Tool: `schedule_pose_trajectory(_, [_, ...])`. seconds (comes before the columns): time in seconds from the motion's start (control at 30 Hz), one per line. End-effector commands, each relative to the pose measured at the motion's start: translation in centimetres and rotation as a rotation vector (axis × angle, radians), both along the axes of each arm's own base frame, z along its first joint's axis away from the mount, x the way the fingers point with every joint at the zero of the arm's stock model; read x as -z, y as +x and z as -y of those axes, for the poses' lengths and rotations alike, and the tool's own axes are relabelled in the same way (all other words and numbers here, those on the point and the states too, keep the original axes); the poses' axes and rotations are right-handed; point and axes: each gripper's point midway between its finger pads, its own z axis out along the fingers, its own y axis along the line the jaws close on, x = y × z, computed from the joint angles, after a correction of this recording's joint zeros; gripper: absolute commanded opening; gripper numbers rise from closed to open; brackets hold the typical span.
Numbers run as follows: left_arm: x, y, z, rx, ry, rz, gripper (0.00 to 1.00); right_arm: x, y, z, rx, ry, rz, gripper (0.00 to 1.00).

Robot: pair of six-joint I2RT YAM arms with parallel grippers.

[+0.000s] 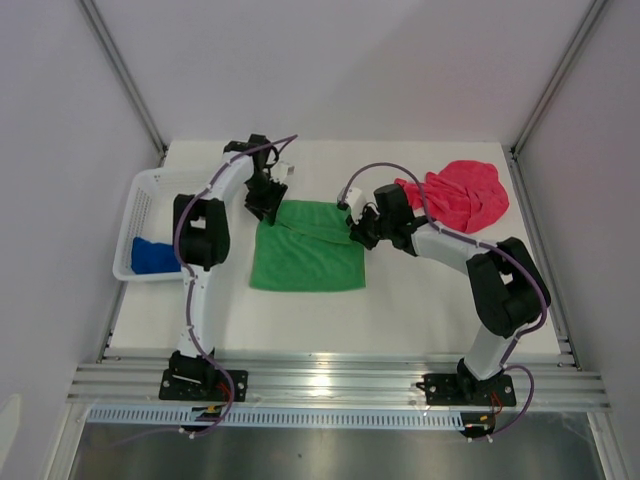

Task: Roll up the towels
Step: Fold the towel

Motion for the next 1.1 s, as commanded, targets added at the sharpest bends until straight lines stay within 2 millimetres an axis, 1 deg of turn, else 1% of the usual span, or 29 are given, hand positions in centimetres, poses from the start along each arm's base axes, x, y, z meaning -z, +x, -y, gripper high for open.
schedule_pose_trajectory(0.0, [-3.5,0.3,-0.2,0.024,-0.009,0.134,0.46,-2.8,2.1,-1.3,0.013,0.091,0.05,0.0])
schedule_pose_trajectory(0.03, [-4.2,0.6,-0.1,0.031,-0.017,0.165,0.47,-3.1,2.6,-1.5,0.021,0.1,0.054,0.0])
schedule_pose_trajectory(0.07, [-4.9,1.4,-0.1,0.031,-0.021,0.212,0.48,-3.4,3.6,-1.6,0.04,0.106,0.06,0.0])
schedule_pose_trajectory(0.1, [-5.6,1.5,-0.1,0.032,-0.022,0.236,0.48,-3.6,4.2,-1.7,0.067,0.122,0.053,0.0])
schedule_pose_trajectory(0.13, [-5.9,1.9,-0.2,0.033,-0.015,0.255,0.49,-3.7,4.8,-1.7,0.086,0.128,0.051,0.0])
schedule_pose_trajectory(0.17, [-6.4,2.7,-0.2,0.031,-0.009,0.279,0.49,-3.5,5.9,-1.6,0.131,0.128,0.039,0.0])
schedule_pose_trajectory(0.23, [-6.2,3.1,-0.3,0.031,0.001,0.28,0.49,-3.1,7.2,-1.1,0.197,0.123,0.021,0.0])
schedule_pose_trajectory(0.27, [-7.2,3.8,-0.2,0.029,-0.002,0.3,0.49,-3.1,8.4,-0.7,0.236,0.126,0.012,0.0])
schedule_pose_trajectory(0.3, [-6.9,3.9,-0.2,0.028,-0.002,0.291,0.49,-3.0,9.1,-0.1,0.284,0.127,0.009,0.0])
schedule_pose_trajectory(0.33, [-6.1,3.9,0.0,0.029,-0.003,0.275,0.49,-3.1,9.6,0.1,0.338,0.156,-0.018,0.0])
schedule_pose_trajectory(0.37, [-6.6,4.4,0.1,0.031,-0.004,0.292,0.49,-3.0,10.2,0.4,0.374,0.162,-0.025,0.0])
schedule_pose_trajectory(0.4, [-6.3,4.6,0.2,0.044,0.002,0.292,0.48,-2.9,11.3,1.0,0.426,0.161,-0.022,0.0])
schedule_pose_trajectory(0.47, [-5.6,4.7,0.3,0.072,0.018,0.288,0.48,-2.7,12.0,1.4,0.477,0.17,-0.04,0.0])
schedule_pose_trajectory(0.5, [-5.5,4.9,0.2,0.104,0.037,0.297,0.47,-2.0,12.4,1.6,0.498,0.152,-0.061,0.0])
schedule_pose_trajectory(0.57, [-5.5,5.0,0.3,0.158,0.058,0.311,0.45,-1.1,12.5,1.7,0.514,0.137,-0.092,0.0])
schedule_pose_trajectory(0.63, [-5.1,5.5,-0.2,0.247,0.116,0.345,0.45,-0.2,12.8,1.6,0.525,0.128,-0.113,0.0])
schedule_pose_trajectory(0.67, [-5.4,5.8,-0.4,0.278,0.138,0.364,0.45,0.0,12.8,1.5,0.526,0.127,-0.118,0.0])
schedule_pose_trajectory(0.7, [-5.2,5.8,-0.5,0.362,0.16,0.372,0.45,0.2,12.8,1.5,0.525,0.13,-0.121,0.0])
schedule_pose_trajectory(0.8, [-4.3,5.0,-0.2,0.513,0.171,0.347,0.48,0.8,12.7,1.6,0.529,0.128,-0.133,0.0])
schedule_pose_trajectory(0.83, [-4.0,4.9,0.2,0.54,0.178,0.342,0.5,1.2,12.6,1.6,0.529,0.125,-0.139,0.0])
schedule_pose_trajectory(0.87, [-3.6,4.9,0.2,0.559,0.195,0.331,0.51,1.3,12.6,1.6,0.528,0.127,-0.142,0.0])
schedule_pose_trajectory(0.9, [-2.9,4.9,0.4,0.591,0.195,0.314,0.51,1.3,12.5,1.6,0.53,0.131,-0.146,0.0])
schedule_pose_trajectory(0.93, [-2.5,4.5,0.9,0.614,0.179,0.295,0.51,1.4,12.4,1.5,0.529,0.132,-0.149,0.0])
schedule_pose_trajectory(0.97, [-2.2,3.4,1.5,0.641,0.137,0.257,0.52,1.5,12.3,1.5,0.528,0.135,-0.152,0.0])
schedule_pose_trajectory(1.0, [-1.5,3.0,1.6,0.669,0.128,0.229,0.52,1.7,12.2,1.4,0.527,0.134,-0.158,0.0])
schedule_pose_trajectory(1.07, [-1.8,2.9,1.7,0.685,0.118,0.226,0.52,1.7,12.1,1.4,0.524,0.135,-0.159,0.0])
